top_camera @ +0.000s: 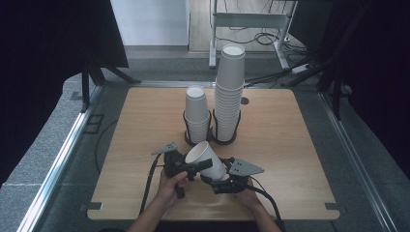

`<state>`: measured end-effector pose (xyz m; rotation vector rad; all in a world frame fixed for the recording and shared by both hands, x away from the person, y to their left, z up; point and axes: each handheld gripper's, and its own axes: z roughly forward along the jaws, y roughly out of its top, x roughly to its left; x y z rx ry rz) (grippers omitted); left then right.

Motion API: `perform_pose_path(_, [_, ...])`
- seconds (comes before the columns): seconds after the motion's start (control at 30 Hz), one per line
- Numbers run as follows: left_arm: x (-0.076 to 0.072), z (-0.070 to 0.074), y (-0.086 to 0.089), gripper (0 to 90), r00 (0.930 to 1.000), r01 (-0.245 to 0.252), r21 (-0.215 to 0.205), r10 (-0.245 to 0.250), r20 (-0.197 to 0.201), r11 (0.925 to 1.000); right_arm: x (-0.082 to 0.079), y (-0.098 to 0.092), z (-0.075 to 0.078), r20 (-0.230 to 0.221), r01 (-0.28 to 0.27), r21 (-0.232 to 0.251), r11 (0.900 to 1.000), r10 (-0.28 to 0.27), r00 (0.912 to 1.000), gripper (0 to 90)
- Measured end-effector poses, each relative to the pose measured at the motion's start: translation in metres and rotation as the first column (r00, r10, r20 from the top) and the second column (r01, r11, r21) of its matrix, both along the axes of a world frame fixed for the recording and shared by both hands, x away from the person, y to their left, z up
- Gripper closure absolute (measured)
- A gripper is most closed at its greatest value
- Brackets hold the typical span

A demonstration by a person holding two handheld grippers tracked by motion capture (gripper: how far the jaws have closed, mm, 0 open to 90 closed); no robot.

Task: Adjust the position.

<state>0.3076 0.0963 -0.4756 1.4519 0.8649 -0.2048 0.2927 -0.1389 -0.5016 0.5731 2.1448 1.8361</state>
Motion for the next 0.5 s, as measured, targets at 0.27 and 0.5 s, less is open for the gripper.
perform_pose_path(0.27, [-0.0006, 0.0000, -0.0005, 12.8, 0.9999, -0.003, 0.015, 0.003, 0.013, 0.9999, 0.0004, 0.0001, -0.0004, 0.002, 0.001, -0.014, 1.000, -0.001, 1.0000, 21.0])
perform_pose_path(0.5, [-0.0014, 0.0012, 0.0017, 13.1, 0.9993, -0.019, 0.023, 0.018, 0.032, 0.9995, 0.0020, 0.0011, -0.0021, -0.027, 0.022, -0.059, 0.998, -0.024, 0.9993, 16.1])
